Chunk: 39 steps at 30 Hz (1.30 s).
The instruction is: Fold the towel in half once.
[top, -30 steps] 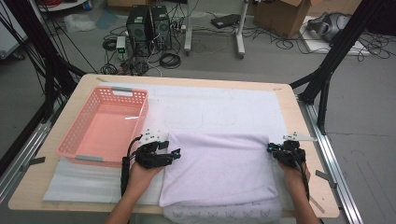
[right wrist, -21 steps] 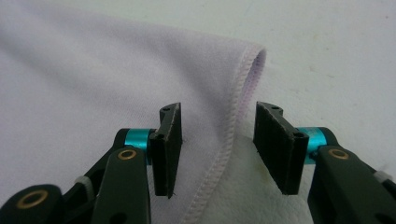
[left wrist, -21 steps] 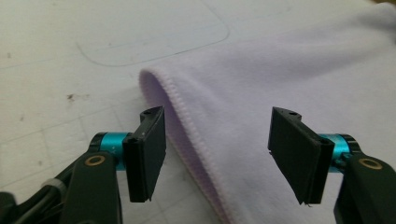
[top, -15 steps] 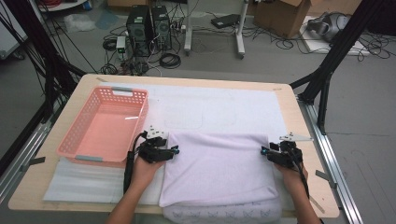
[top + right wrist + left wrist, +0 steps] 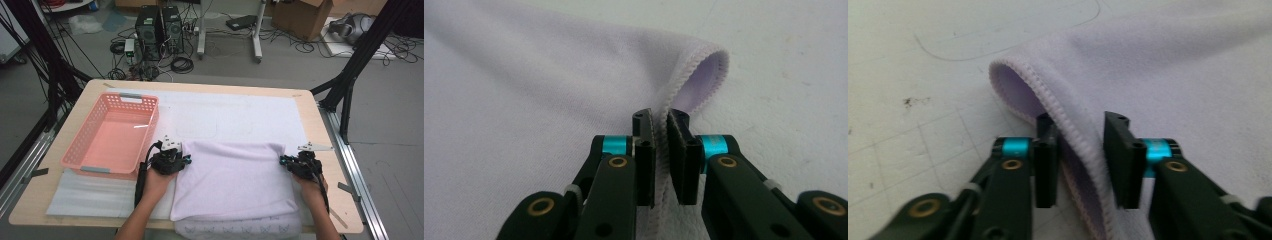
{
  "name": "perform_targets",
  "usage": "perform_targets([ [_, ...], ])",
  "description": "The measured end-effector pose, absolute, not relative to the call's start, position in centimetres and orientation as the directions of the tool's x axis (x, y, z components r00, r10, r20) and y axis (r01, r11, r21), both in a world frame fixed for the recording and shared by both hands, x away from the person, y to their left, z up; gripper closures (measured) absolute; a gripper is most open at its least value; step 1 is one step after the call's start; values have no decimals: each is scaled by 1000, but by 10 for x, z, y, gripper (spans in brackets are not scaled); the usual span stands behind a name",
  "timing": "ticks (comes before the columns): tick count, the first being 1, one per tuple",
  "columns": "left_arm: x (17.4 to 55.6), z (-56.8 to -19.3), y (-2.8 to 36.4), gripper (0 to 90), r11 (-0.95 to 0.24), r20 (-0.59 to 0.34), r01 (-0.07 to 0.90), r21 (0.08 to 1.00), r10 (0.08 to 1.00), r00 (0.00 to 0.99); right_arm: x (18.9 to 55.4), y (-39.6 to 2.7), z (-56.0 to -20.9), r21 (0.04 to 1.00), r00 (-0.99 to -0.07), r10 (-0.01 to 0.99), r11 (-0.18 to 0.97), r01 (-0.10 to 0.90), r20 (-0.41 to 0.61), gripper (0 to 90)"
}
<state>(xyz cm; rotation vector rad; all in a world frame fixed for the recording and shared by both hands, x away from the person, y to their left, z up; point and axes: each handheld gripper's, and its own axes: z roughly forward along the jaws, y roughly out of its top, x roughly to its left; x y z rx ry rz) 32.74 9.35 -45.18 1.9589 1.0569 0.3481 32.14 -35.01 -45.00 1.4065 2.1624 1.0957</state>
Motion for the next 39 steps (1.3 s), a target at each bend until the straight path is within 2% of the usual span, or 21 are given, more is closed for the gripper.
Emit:
perform_targets([
  [6, 330, -452, 99, 847, -202, -219, 583, 787, 793, 569, 322, -352, -450, 751, -452, 879, 196, 630, 150, 851],
  [8, 330, -448, 101, 849, -163, -228, 571, 804, 803, 550, 323, -356, -450, 749, -446, 876, 171, 640, 181, 856],
  [12, 338, -436, 103, 853, -136, -238, 559, 818, 805, 543, 328, -358, -444, 754, -447, 879, 178, 632, 167, 858],
  [15, 350, -422, 102, 853, -76, -277, 543, 836, 796, 538, 335, -359, -434, 775, -435, 884, 153, 613, 169, 858],
  [18, 364, -413, 101, 854, -64, -271, 531, 845, 805, 528, 345, -362, -423, 794, -415, 892, 117, 597, 181, 857],
  [26, 397, -394, 97, 853, -47, -235, 488, 872, 833, 501, 379, -360, -400, 819, -394, 907, 112, 563, 147, 857],
  [29, 411, -395, 98, 853, -68, -207, 472, 879, 837, 506, 394, -358, -399, 829, -397, 907, 110, 549, 142, 857],
  [33, 426, -398, 101, 852, -56, -224, 482, 875, 833, 505, 414, -354, -401, 825, -385, 915, 121, 552, 123, 856],
  [37, 434, -395, 103, 852, -74, -183, 439, 895, 839, 513, 426, -349, -398, 830, -359, 922, 85, 551, 144, 855],
  [39, 436, -398, 105, 847, -64, -194, 447, 892, 840, 506, 432, -346, -394, 830, -351, 927, 91, 550, 131, 853],
])
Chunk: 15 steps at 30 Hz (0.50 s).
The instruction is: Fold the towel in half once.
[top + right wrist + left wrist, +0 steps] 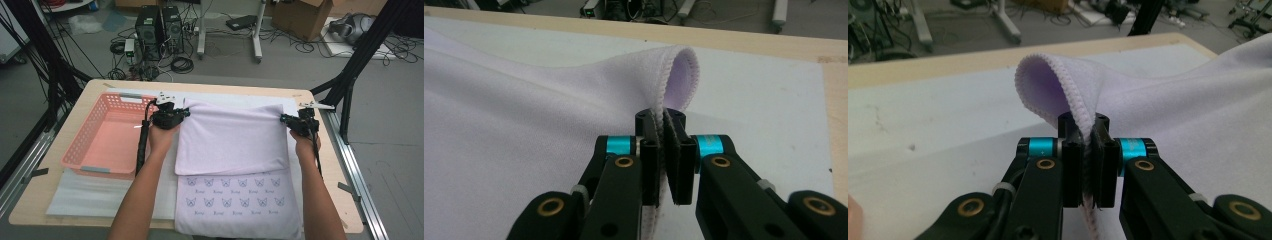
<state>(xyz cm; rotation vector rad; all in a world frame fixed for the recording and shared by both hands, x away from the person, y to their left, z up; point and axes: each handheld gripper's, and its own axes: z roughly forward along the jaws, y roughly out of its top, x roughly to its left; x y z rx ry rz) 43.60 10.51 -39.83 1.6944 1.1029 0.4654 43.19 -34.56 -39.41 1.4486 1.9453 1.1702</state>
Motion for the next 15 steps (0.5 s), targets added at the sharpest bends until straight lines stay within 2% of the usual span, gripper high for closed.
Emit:
perform_targets([
  [2, 436, -402, 106, 787, -52, -226, 489, 871, 840, 493, 435, -341, -392, 828, -340, 932, 90, 553, 126, 814],
  [4, 435, -402, 105, 596, -51, -239, 508, 860, 839, 489, 436, -338, -393, 819, -322, 935, 69, 569, 146, 690],
  [5, 433, -400, 104, 560, -62, -230, 504, 861, 837, 496, 435, -337, -393, 812, -313, 937, 59, 580, 155, 656],
  [9, 427, -393, 99, 503, -71, -217, 485, 872, 831, 512, 429, -339, -396, 804, -320, 930, 49, 593, 180, 638],
  [15, 420, -390, 96, 483, -92, -227, 493, 865, 804, 549, 418, -338, -388, 802, -368, 913, 84, 592, 176, 629],
])
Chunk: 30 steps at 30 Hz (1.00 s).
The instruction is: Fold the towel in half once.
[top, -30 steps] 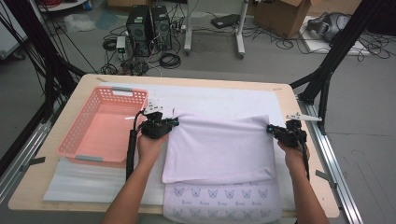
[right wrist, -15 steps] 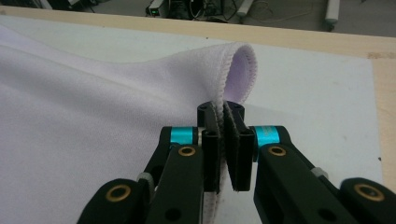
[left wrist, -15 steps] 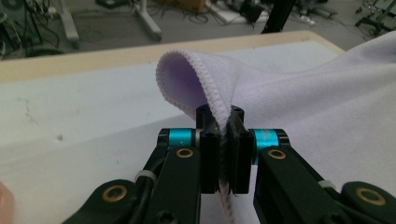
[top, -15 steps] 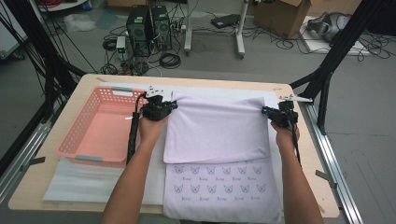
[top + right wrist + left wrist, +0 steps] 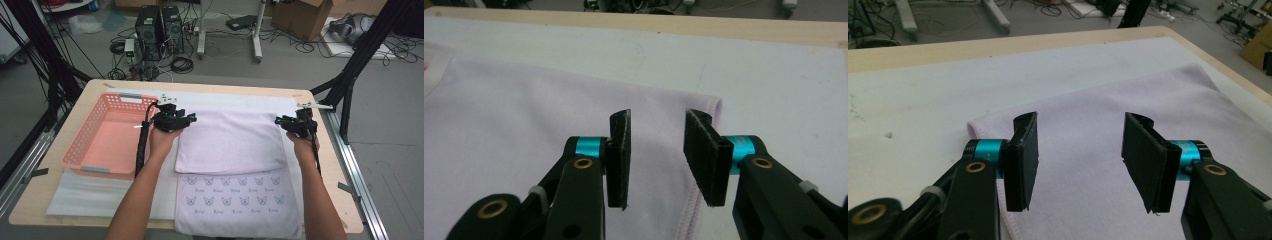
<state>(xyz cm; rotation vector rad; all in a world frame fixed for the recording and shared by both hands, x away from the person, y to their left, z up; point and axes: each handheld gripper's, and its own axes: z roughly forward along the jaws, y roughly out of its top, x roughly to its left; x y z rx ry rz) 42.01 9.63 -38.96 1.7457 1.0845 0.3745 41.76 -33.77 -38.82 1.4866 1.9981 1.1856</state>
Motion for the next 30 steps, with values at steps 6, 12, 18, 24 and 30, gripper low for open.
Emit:
perform_targets([
  [6, 405, -402, 96, 502, -67, -245, 476, 877, 790, 562, 403, -341, -391, 790, -405, 898, 120, 601, 171, 628],
  [12, 390, -412, 93, 484, -99, -225, 471, 877, 780, 584, 392, -344, -399, 765, -443, 874, 143, 628, 200, 591],
  [18, 375, -414, 94, 455, -122, -231, 481, 868, 759, 609, 377, -339, -401, 766, -495, 846, 181, 616, 198, 593],
  [24, 354, -420, 96, 466, -119, -235, 468, 876, 741, 629, 360, -337, -419, 748, -532, 821, 218, 627, 206, 607],
  [30, 334, -425, 99, 465, -137, -218, 456, 879, 735, 642, 344, -334, -425, 751, -561, 795, 222, 622, 230, 609],
])
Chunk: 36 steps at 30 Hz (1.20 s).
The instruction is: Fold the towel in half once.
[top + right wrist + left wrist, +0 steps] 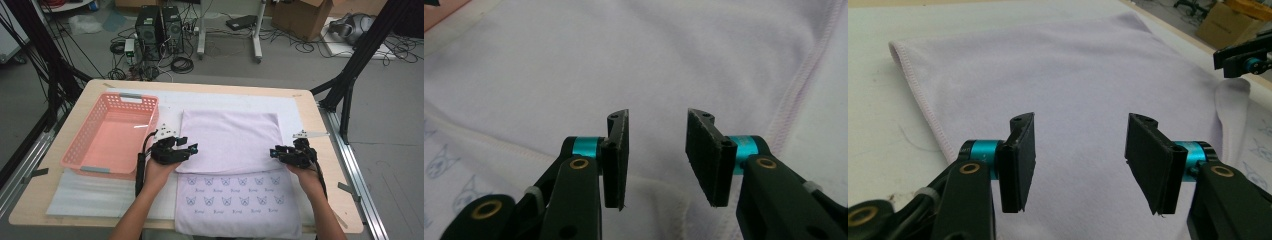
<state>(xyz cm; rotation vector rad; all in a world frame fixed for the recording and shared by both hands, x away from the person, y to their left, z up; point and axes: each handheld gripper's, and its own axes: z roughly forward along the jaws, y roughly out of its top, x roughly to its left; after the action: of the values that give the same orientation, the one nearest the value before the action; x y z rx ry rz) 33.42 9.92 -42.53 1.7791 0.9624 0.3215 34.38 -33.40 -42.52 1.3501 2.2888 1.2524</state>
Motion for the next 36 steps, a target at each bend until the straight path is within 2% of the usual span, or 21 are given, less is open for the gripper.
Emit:
perform_targets([
  [4, 322, -433, 102, 477, -146, -215, 466, 873, 742, 636, 336, -333, -429, 738, -568, 797, 256, 625, 205, 643],
  [6, 316, -437, 105, 477, -139, -229, 476, 869, 739, 634, 334, -332, -433, 718, -574, 792, 275, 639, 207, 687],
  [9, 308, -442, 110, 474, -131, -237, 478, 868, 738, 632, 323, -335, -435, 720, -610, 764, 303, 625, 208, 819],
  [12, 300, -446, 115, 473, -128, -242, 482, 867, 738, 630, 306, -341, -438, 725, -633, 744, 315, 613, 213, 864],
  [17, 289, -445, 123, 466, -121, -242, 475, 872, 736, 632, 276, -354, -439, 760, -687, 708, 354, 545, 163, 864],
  [20, 282, -445, 126, 464, -113, -244, 470, 875, 736, 631, 261, -362, -446, 734, -688, 714, 398, 550, 129, 766],
  [23, 280, -446, 127, 464, -117, -239, 473, 873, 743, 625, 250, -375, -446, 778, -656, 732, 299, 553, 185, 694],
  [27, 282, -448, 125, 467, -115, -239, 480, 870, 752, 614, 250, -378, -432, 829, -584, 778, 157, 537, 231, 659],
  [31, 281, -449, 125, 479, -112, -244, 476, 872, 745, 621, 258, -361, -430, 843, -532, 826, 142, 520, 189, 680],
  [36, 280, -449, 128, 485, -104, -250, 471, 876, 737, 628, 276, -335, -440, 799, -535, 838, 247, 548, 107, 731],
])
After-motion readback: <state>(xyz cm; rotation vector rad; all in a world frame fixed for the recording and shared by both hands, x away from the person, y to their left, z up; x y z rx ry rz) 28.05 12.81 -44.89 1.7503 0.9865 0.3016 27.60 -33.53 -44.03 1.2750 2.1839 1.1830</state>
